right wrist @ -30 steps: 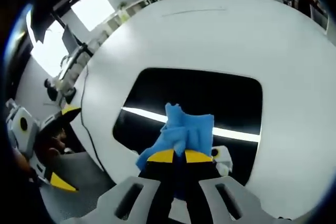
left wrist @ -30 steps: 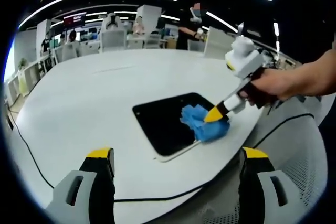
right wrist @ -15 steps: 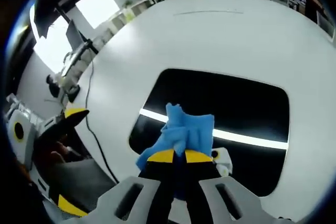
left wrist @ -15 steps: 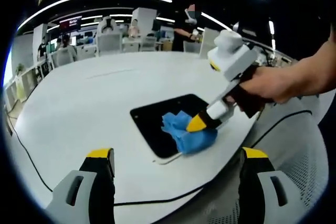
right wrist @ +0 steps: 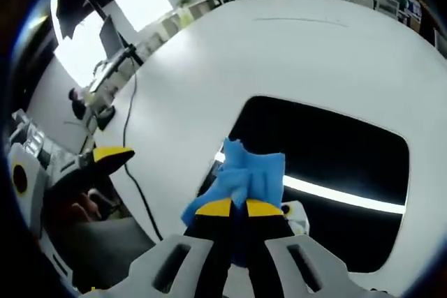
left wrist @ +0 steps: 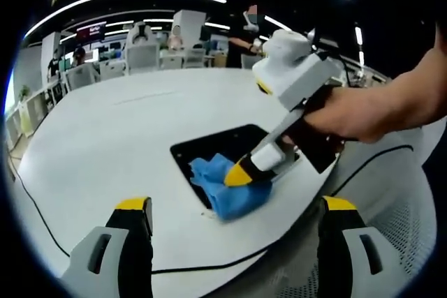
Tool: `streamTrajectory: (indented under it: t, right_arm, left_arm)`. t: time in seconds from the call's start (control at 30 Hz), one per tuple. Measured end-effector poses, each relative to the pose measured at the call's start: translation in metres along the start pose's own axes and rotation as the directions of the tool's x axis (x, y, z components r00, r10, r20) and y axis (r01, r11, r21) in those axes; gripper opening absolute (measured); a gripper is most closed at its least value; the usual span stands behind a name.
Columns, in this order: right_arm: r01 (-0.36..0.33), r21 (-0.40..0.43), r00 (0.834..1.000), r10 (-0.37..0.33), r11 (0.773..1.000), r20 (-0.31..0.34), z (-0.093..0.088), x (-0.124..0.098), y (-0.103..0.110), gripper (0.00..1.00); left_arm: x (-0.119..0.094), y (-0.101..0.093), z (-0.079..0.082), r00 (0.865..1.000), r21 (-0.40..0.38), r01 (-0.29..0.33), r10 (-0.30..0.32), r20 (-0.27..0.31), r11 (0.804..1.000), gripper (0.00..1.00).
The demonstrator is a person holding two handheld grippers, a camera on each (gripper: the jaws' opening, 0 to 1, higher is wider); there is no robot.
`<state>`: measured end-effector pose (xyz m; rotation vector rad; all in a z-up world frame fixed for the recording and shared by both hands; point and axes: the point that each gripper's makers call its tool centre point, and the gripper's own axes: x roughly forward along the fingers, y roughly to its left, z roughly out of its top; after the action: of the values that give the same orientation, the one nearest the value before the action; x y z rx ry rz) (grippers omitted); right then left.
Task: Wipe the mirror surface with the cleaning cloth until all visible marks leave the cleaned area.
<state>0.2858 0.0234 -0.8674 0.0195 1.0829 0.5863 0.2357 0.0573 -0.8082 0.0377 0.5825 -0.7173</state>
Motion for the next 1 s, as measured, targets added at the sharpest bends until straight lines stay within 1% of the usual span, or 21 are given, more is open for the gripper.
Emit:
streamTrajectory:
  t: [0.1, 0.17, 0.4, 0.5, 0.73, 0.83, 0.93, 1.0]
  right_arm:
    - [-0.007, -0.014, 1.0, 0.007, 1.0, -0.011, 0.003, 0.004, 0.007, 0.0]
    - [-0.002, -0.028, 1.0, 0.002, 1.0, -0.018, 0.004, 0.006, 0.01, 0.0]
    - [0.001, -0.026, 1.0, -0.001, 1.0, -0.027, 0.004, 0.006, 0.009, 0.0]
    - [0.007, -0.047, 0.999, -0.009, 0.999, -0.032, 0.004, 0.007, 0.009, 0.0]
    - [0.005, -0.034, 0.999, -0.007, 0.999, -0.045, 0.005, 0.007, 0.008, 0.0]
    - [0.011, -0.048, 0.999, -0.012, 0.999, -0.039, 0.011, 0.01, 0.006, 0.0]
    - [0.008, -0.035, 0.999, -0.01, 0.999, -0.046, 0.016, 0.012, 0.005, 0.0]
    - [0.011, -0.046, 0.999, -0.013, 0.999, -0.045, 0.019, 0.014, 0.004, 0.0]
  left_arm:
    - [0.001, -0.001, -0.003, 1.0, -0.006, 0.008, -0.008, -0.017, 1.0, 1.0]
    - [0.001, -0.001, -0.004, 1.0, -0.004, 0.006, -0.006, -0.019, 1.0, 1.0]
    - [0.001, -0.001, -0.004, 1.0, 0.0, 0.002, -0.002, -0.021, 1.0, 0.99]
    - [0.001, -0.002, -0.004, 1.0, 0.0, 0.007, -0.007, -0.022, 1.0, 0.99]
    - [0.001, -0.003, -0.005, 1.0, 0.0, 0.012, -0.012, -0.025, 1.0, 0.99]
    - [0.001, -0.003, -0.005, 1.0, -0.001, 0.012, -0.012, -0.027, 1.0, 0.99]
    - [0.001, -0.003, -0.006, 1.0, -0.001, 0.012, -0.012, -0.029, 1.0, 0.99]
    - [0.001, -0.003, -0.006, 1.0, -0.002, 0.012, -0.012, -0.029, 1.0, 0.99]
